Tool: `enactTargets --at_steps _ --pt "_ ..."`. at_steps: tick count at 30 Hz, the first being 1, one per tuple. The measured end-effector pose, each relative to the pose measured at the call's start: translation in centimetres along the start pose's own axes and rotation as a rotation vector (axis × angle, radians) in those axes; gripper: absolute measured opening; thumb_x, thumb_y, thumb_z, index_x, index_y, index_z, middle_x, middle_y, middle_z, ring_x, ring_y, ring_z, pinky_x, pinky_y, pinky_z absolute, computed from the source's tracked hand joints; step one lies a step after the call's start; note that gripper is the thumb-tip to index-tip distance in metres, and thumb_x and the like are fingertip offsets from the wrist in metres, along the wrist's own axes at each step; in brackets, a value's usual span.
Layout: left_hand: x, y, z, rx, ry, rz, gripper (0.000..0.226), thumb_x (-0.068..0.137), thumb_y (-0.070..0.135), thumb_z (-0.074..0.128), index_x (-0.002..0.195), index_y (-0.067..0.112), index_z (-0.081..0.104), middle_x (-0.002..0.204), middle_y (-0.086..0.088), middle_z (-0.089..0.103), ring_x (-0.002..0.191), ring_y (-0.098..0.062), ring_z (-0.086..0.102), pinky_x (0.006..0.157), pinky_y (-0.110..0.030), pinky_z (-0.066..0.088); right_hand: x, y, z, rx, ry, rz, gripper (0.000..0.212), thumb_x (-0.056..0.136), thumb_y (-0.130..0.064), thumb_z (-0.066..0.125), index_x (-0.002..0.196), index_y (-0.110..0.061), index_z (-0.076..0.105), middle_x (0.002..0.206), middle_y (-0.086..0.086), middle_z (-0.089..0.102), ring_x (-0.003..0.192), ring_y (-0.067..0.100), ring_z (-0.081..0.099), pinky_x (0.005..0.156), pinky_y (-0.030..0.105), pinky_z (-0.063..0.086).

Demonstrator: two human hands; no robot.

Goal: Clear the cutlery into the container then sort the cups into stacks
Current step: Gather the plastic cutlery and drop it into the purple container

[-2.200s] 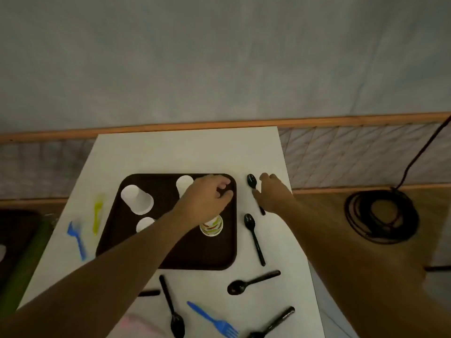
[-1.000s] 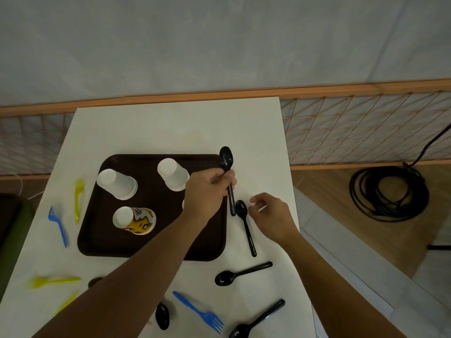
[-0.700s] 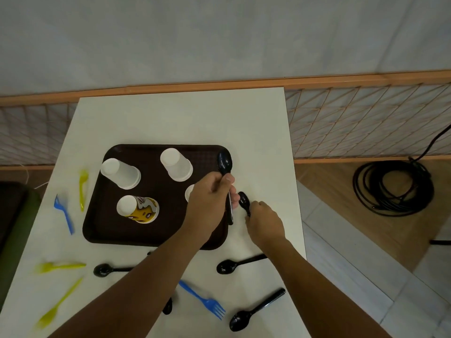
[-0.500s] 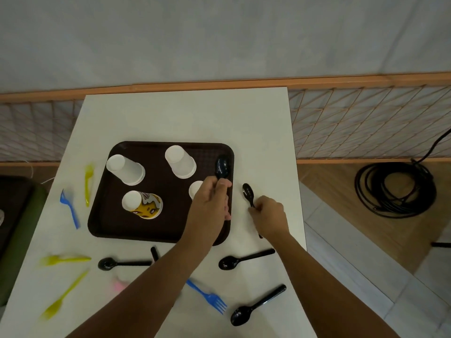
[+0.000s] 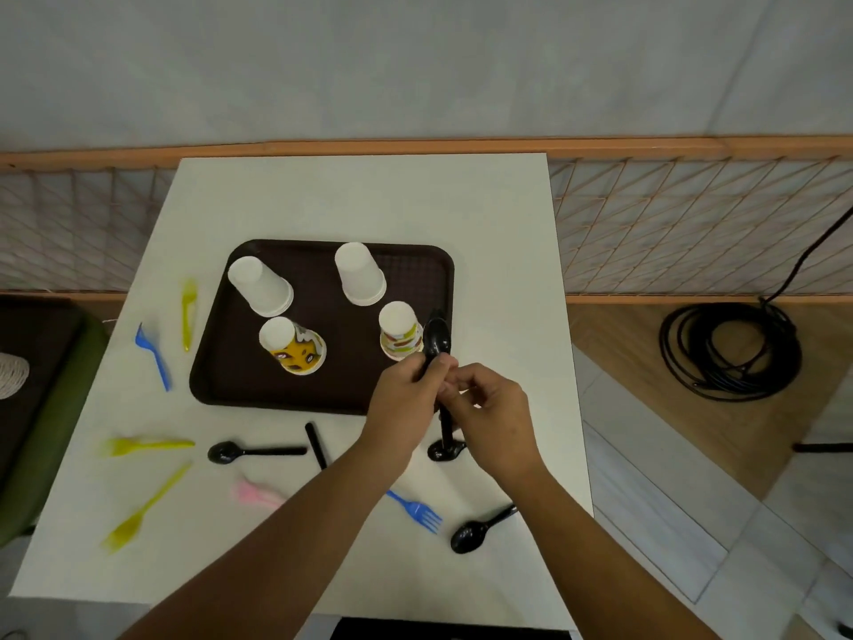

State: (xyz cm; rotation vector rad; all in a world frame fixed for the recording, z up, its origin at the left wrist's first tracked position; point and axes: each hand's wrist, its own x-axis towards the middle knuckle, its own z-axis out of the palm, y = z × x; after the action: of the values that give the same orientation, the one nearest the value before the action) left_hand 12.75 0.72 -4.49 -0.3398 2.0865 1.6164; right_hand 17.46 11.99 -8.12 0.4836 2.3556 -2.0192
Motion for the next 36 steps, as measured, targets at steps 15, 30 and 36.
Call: enactTargets --at_steps 15,30,36 --pt "-9.5 -7.0 -7.6 -0.106 0.014 -0.234 0.032 0.107 0.039 0.048 0.089 0.019 0.065 0.087 -0.005 0.058 0.083 -0.020 0.059 0.091 -0.043 0.054 -10.7 8.7 -2.7 -1.192 -0.440 0.085 0.039 0.092 -0.007 0.059 0.128 -0.020 0.056 0.127 0.005 0.044 0.110 0.025 0.045 0.086 0.032 0.051" --pt "-10.7 -9.4 -6.7 -0.079 0.035 -0.280 0.027 0.104 0.038 0.053 0.094 0.014 0.058 0.063 0.002 0.040 0.048 -0.008 0.032 0.045 -0.023 0.030 -4.1 8.4 -3.3 -0.932 -0.180 -0.113 0.017 0.103 -0.021 0.055 0.119 -0.019 0.056 0.100 0.002 0.055 0.086 0.029 0.059 0.075 0.035 0.050" --pt "-6.5 -12.9 -7.3 1.061 -0.053 0.250 0.034 0.099 0.036 0.062 0.130 0.022 0.057 0.077 0.005 0.058 0.070 -0.012 0.059 0.069 -0.025 0.054 -1.3 10.7 -2.9 -1.060 -0.262 -0.078 0.029 0.101 -0.021 0.058 0.130 -0.017 0.052 0.116 0.007 0.043 0.088 0.023 0.053 0.085 0.037 0.055"
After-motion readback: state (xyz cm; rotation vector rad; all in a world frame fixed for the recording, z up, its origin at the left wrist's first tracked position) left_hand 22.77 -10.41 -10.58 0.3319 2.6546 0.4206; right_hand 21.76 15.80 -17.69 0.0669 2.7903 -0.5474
